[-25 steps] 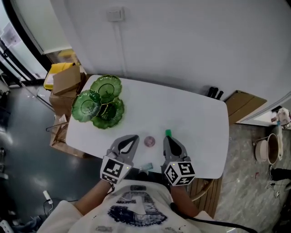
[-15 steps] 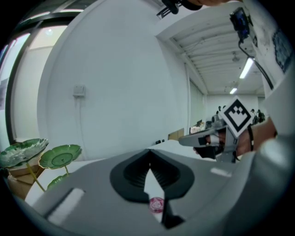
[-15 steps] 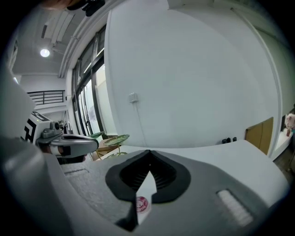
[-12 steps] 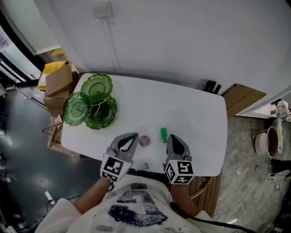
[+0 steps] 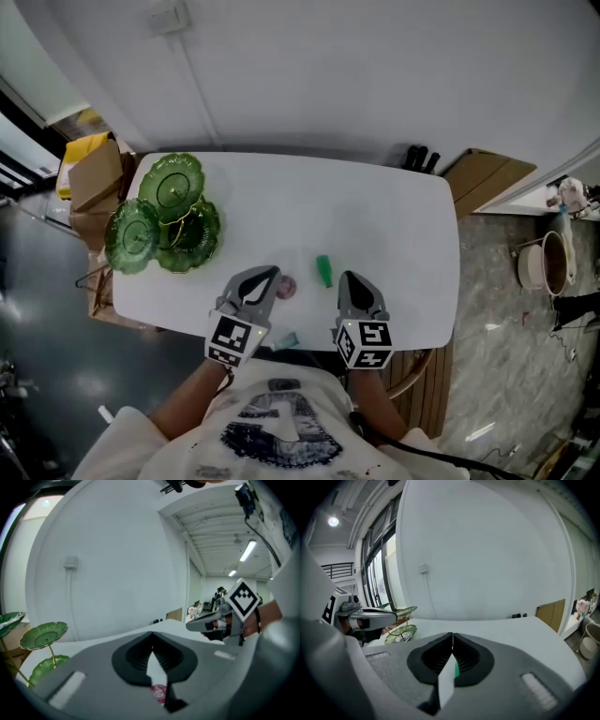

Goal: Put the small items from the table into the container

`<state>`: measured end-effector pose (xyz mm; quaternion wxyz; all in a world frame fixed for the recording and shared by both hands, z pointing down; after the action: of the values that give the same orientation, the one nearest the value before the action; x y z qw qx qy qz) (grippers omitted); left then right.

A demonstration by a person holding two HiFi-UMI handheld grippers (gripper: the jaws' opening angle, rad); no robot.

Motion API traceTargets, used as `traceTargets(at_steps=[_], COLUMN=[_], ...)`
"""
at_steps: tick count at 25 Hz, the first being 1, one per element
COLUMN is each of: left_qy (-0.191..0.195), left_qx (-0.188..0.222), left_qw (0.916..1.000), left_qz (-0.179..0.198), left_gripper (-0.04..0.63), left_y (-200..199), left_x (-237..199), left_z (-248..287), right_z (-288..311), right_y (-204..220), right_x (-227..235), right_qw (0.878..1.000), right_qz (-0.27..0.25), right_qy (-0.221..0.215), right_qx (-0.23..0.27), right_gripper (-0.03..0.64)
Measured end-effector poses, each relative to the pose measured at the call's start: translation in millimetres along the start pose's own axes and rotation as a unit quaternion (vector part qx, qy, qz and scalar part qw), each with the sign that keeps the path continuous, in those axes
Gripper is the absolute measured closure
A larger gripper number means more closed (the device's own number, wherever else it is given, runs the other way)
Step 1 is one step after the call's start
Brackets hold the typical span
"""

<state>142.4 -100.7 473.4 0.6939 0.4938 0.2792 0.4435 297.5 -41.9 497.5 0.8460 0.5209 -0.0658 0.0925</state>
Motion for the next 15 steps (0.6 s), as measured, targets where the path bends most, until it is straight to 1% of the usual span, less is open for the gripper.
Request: traceTargets(at_steps=[1, 3, 6, 8, 11, 15], left_qy=[0.002, 0.003, 0.003, 0.005, 0.011, 0.022], left_qx=[-0.002, -0.006, -0.011, -0.015, -0.022, -0.032], left_qw=[1.0, 1.0, 0.9999, 0.9998, 0.9996, 0.9992], left_qz=[-0.001, -0.004, -0.009, -0.012, -0.01, -0.012], left_gripper=[0.607, 0.607, 0.607, 0.607, 0.607, 0.607], left_y=[2.9, 8.7, 16.3, 21.2, 27.0, 34.9], left_x=[-0.1, -0.1, -2.1, -4.7, -7.3, -6.0], left_z=[3.1, 9.1, 16.9, 23.1, 32.6, 45.0], right_z=[1.1, 3.6, 9.9, 16.5, 28.1, 43.7], right_y=[2.3, 8.2, 19.2, 25.6, 32.5, 48.6], right_x=[1.5, 5.0, 10.6, 13.2, 14.3, 12.4], right_qw=[1.0, 1.0, 1.0, 0.999, 0.999, 0.997], right_qz=[0.0, 0.0, 0.002, 0.005, 0.008, 0.015], right_qy=[0.002, 0.003, 0.002, 0.001, -0.003, -0.017], right_qx=[-0.003, -0.01, -0.027, -0.037, -0.051, -0.08], right_gripper=[0.615, 0.58, 0.575, 0.534, 0.49, 0.401])
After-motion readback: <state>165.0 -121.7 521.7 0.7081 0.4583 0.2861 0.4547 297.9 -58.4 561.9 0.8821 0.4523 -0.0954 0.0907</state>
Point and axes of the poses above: the fingertips, and each gripper's own axes: z forward along the fingers, x to its right, y out of its underside, the point moved 3 cm from there along -z, backward along the fingers, and after that the axes turned 3 degrees about z, right-handed, at the moved point
